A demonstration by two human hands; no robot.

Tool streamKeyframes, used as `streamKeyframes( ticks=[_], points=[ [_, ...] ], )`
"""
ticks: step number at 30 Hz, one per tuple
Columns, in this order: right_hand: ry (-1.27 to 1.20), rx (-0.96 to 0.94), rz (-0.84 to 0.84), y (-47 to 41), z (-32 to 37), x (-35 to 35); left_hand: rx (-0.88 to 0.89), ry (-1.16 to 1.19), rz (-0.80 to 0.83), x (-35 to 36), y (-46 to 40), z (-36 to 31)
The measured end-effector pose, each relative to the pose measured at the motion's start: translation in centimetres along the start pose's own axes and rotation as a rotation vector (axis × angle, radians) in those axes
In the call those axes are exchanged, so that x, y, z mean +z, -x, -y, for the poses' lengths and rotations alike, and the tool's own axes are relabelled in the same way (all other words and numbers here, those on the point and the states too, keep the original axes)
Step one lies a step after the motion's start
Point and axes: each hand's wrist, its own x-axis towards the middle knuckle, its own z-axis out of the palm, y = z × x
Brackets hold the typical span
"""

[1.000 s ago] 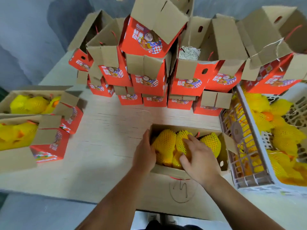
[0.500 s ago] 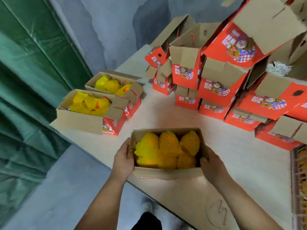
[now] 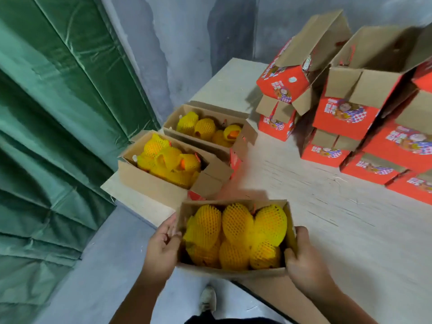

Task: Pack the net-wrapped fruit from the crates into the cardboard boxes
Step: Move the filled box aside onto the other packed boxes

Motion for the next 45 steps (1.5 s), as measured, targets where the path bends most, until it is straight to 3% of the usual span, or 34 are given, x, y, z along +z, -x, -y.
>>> streamKeyframes(
  ticks=[4,8,12,15,21,29,38,45],
  points=[
    [-0.042,0.123,-0.038,0.2,1.4,0.5,-0.107,-0.029,0.161,-1.5,-3.4,-0.2],
    [-0.092,0.217,-0.035,-0.7,2.5,0.6,-0.115,-0.073,0.167,-0.9,-5.6,-1.2],
    [-0.21,0.314,-0.054,-1.0,3.3,1.0,-0.06,-0.082,0.036,1.0,-5.6,-1.1],
    [-0.274,0.358,-0.071,-1.4,4.0,0.9,-0.1,0.054,-0.105,1.2,-6.2,-1.2],
    [-0.421,0.381,-0.127,0.0,2.5,0.0,-0.074,0.026,0.156,2.0,-8.4,-3.1],
    [-0.241,0.267,-0.074,0.7,-0.4,-1.1,-0.184,0.039,0.434,4.3,-8.7,-4.8],
    [-0.156,0.075,0.017,1.9,-0.2,-0.7,-0.2,0.005,0.333,0.7,-3.6,-1.6],
    [-0.09,-0.032,0.094,0.0,3.7,3.1,-0.084,-0.085,-0.056,-3.7,-3.3,-1.3]
  ],
)
